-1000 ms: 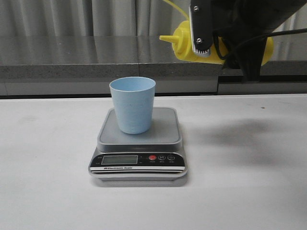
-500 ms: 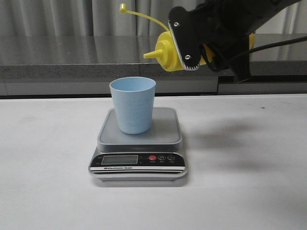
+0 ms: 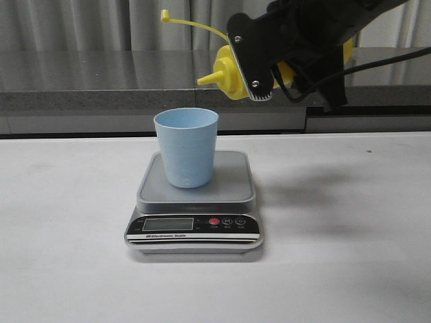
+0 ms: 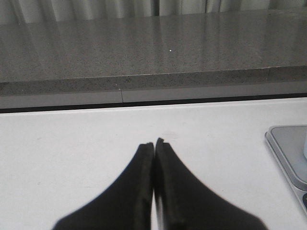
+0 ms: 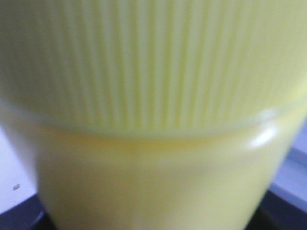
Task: Pour seasoning into cup on scale with both arms
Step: 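Tilt the bottle nozzle-down over the blue cup with the right gripper, then tilt the bottle upright and carry it back with the right gripper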
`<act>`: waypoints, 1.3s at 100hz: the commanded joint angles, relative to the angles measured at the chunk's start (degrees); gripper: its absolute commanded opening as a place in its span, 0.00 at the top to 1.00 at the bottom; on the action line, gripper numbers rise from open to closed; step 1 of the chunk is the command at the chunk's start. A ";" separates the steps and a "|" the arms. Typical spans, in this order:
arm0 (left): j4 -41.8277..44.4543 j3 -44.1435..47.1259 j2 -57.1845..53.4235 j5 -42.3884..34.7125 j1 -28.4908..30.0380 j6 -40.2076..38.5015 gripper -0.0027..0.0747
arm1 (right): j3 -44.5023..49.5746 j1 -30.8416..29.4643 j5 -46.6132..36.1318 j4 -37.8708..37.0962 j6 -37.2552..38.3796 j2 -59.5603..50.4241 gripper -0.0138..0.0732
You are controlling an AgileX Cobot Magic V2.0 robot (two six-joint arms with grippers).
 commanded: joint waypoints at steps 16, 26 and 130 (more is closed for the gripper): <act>-0.47 -1.44 0.54 -4.39 0.25 -0.58 0.99 | -3.69 1.38 3.81 -2.21 0.32 0.04 0.91; -0.47 -1.44 0.54 -4.39 0.25 -0.58 0.99 | -3.69 1.53 3.86 -2.21 0.28 0.10 0.91; -0.47 -1.44 0.54 -4.39 0.25 -0.58 0.99 | -3.91 -4.06 -7.72 22.37 25.65 -7.36 0.91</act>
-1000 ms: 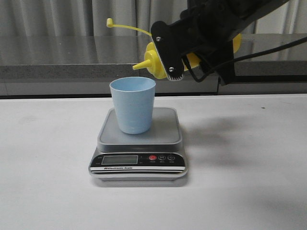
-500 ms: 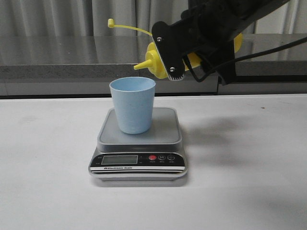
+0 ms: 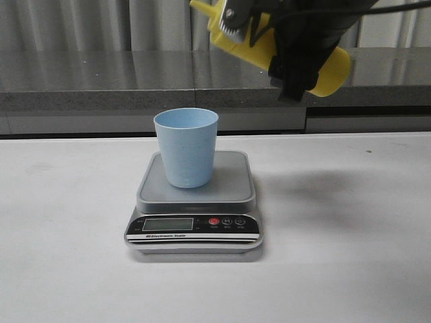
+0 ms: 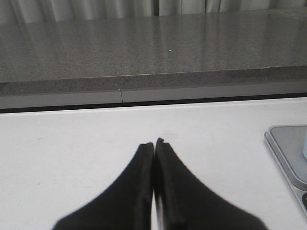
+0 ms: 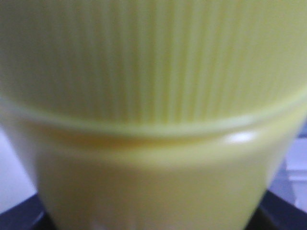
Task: Pour seasoning into cup on scale with both arms
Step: 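Tilt the bottle upright and carry it back with the right gripper, then lower the yellow bottle onto the table with the right gripper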
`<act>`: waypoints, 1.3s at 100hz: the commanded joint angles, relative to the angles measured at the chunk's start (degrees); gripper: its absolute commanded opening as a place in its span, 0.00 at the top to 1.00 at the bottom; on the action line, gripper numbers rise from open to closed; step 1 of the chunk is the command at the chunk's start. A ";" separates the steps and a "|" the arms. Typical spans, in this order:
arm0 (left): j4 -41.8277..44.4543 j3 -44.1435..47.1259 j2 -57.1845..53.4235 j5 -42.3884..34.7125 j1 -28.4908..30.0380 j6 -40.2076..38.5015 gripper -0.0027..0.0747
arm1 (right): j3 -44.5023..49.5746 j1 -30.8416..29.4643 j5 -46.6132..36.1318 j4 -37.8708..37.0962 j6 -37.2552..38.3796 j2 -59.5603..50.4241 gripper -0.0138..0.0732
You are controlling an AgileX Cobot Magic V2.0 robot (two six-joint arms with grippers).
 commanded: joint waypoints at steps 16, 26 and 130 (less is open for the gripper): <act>-0.47 -1.44 0.54 -4.39 0.25 -0.58 0.99 | -1.87 -6.28 -7.60 16.92 3.27 -6.89 0.91; -0.47 -1.44 0.54 -4.39 0.25 -0.58 0.99 | -1.20 -9.66 -12.14 24.99 3.27 -7.80 0.91; -0.47 -1.44 0.54 -4.39 0.25 -0.58 0.99 | 19.08 -26.02 -63.63 67.91 -21.49 4.43 0.91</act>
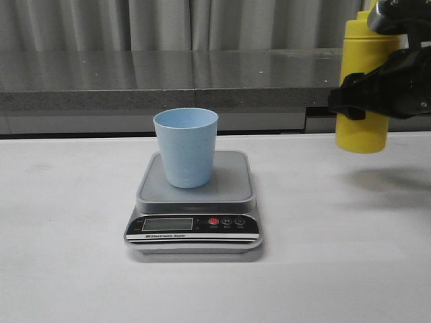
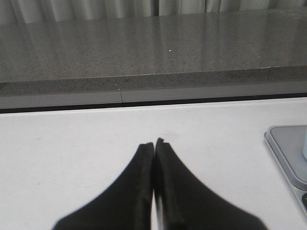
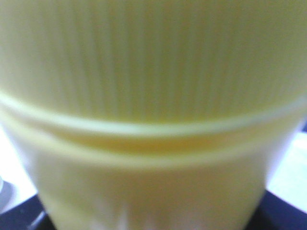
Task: Pour seasoning into cup on scale with both arms
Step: 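Lower the yellow bottle onto the table with the right gripper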
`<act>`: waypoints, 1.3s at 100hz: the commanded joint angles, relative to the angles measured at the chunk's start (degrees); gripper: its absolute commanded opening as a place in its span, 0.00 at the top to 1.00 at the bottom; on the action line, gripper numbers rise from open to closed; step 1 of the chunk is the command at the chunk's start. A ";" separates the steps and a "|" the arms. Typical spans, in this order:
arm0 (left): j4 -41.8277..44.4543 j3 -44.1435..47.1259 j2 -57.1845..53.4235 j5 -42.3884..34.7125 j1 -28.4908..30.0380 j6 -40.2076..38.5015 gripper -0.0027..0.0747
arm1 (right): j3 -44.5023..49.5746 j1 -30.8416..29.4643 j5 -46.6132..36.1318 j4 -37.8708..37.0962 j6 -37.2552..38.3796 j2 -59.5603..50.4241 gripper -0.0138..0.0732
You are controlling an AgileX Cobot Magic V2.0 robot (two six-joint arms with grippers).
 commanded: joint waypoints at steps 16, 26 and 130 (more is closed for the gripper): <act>-0.47 -1.44 0.54 -4.39 0.25 -0.58 0.99 | -1.12 -0.67 -8.02 0.46 -0.93 1.33 0.91; -0.47 -1.44 0.54 -4.39 0.25 -0.58 0.99 | -1.08 -0.67 -8.50 0.46 -0.93 2.93 0.91; -0.47 -1.44 0.54 -4.39 0.25 -0.58 0.99 | 1.25 -0.67 -11.48 3.31 -0.93 5.69 0.08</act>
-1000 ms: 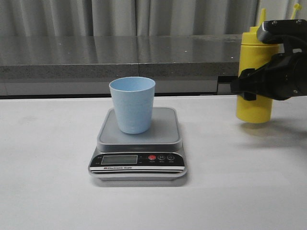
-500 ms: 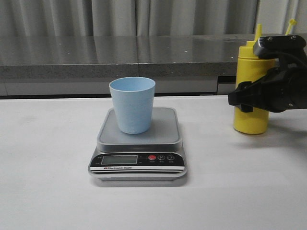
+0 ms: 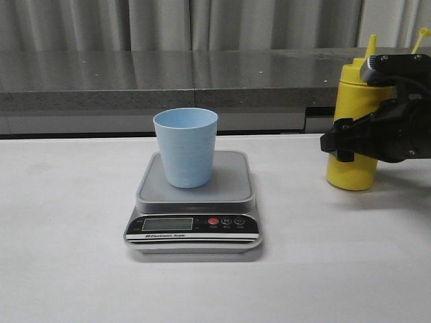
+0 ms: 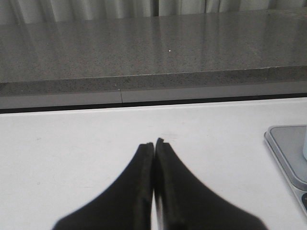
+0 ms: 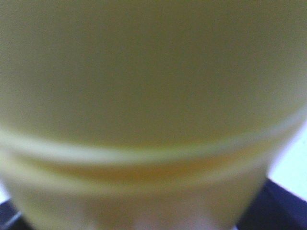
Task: Pour seasoning into cup on scale with both arms
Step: 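Lower the yellow bottle onto the table with the right gripper, then open the right gripper and withdraw it from the bottle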
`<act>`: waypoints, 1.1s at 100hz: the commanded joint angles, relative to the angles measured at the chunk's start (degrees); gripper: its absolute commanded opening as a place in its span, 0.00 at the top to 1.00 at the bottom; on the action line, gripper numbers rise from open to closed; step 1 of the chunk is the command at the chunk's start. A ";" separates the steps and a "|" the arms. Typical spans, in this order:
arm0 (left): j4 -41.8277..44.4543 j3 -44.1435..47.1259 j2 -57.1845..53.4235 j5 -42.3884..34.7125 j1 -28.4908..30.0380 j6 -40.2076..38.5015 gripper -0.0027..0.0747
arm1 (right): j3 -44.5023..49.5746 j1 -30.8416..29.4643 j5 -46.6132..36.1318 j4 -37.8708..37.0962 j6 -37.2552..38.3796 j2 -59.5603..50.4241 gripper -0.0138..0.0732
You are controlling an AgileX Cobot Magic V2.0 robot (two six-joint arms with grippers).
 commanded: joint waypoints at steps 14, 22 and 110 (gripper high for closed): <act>-0.47 -1.44 0.54 -4.39 0.25 -0.58 0.99 | 1.23 -0.62 -3.74 1.46 -0.60 -5.18 0.09; -0.47 -1.44 0.54 -4.39 0.25 -0.58 0.99 | 2.48 -0.77 -4.12 1.53 -0.60 -6.38 0.09; -0.47 -1.44 0.54 -4.39 0.25 -0.58 0.99 | 19.33 -0.77 4.66 3.96 -0.60 -37.18 0.88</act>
